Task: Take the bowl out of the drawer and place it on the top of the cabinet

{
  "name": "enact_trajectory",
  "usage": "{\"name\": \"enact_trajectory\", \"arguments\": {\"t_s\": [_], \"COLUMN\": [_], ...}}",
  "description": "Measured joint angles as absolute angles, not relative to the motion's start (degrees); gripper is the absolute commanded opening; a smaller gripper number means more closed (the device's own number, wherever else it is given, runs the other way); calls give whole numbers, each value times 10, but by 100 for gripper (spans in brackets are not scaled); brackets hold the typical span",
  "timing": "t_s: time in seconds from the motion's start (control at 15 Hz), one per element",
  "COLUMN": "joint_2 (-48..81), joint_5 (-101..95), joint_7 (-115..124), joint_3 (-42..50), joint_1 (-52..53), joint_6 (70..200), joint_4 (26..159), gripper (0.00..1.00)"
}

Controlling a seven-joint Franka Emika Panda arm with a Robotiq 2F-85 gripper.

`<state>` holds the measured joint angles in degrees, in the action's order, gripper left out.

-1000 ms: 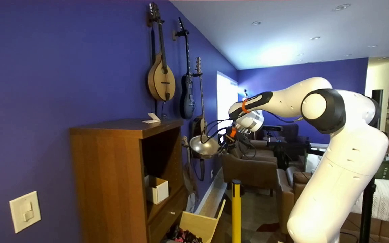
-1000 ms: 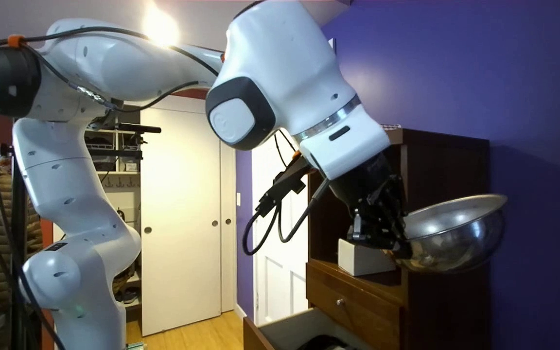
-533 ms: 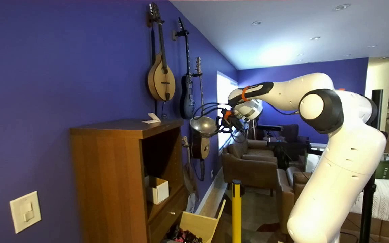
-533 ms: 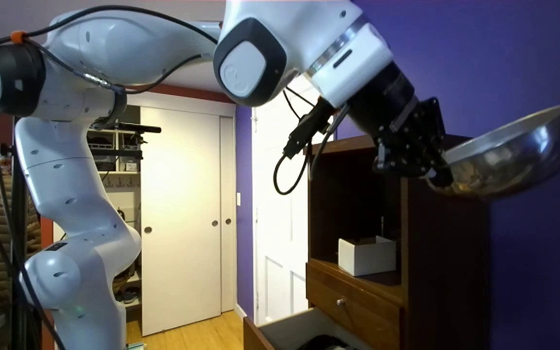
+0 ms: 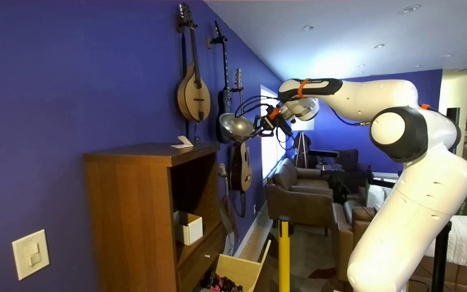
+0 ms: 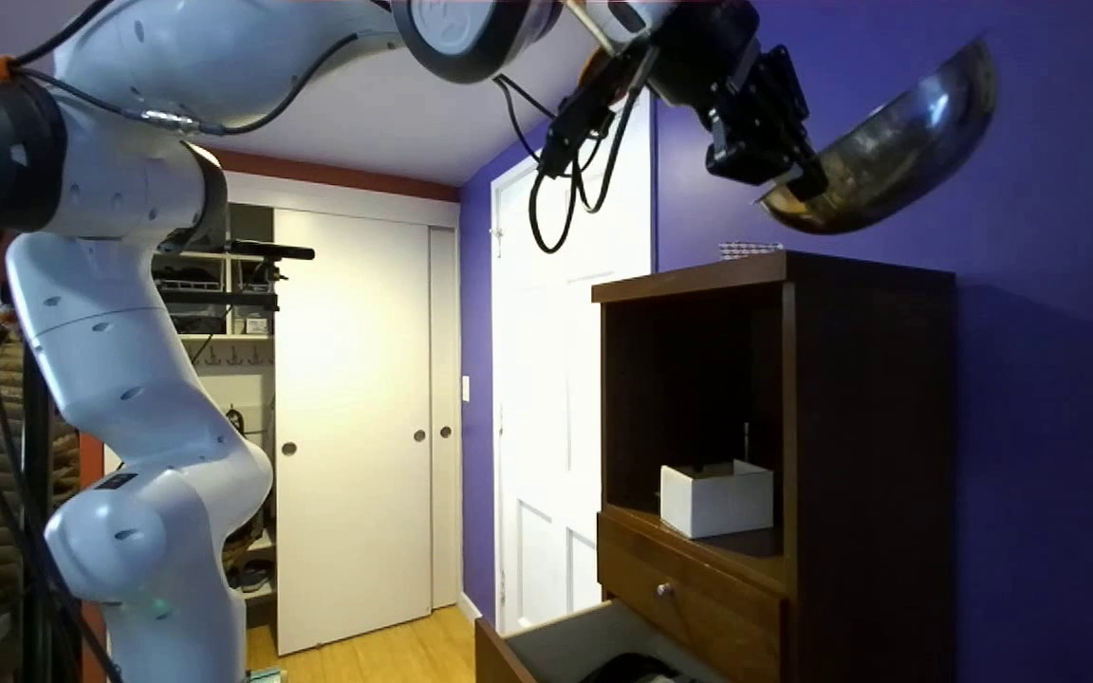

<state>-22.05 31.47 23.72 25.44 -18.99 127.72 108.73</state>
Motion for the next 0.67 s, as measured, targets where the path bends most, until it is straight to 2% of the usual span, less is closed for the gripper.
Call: {"name": "enact_trajectory", "arguments": {"t_s": [0.33, 0.4, 0.53, 0.6, 0.67], "joint_2": [-258, -263, -268, -268, -268], "joint_5": [316, 316, 318, 318, 318], "joint_7": [154, 141, 120, 115, 113], "joint_3": [258, 258, 258, 258, 259], "joint_1": [-165, -160, -152, -150, -149], "joint_6": [1151, 1124, 1102, 1100, 1099], "joint_4": [1030, 1019, 1006, 1004, 1004], "gripper": [2, 9, 9, 2, 2]}}
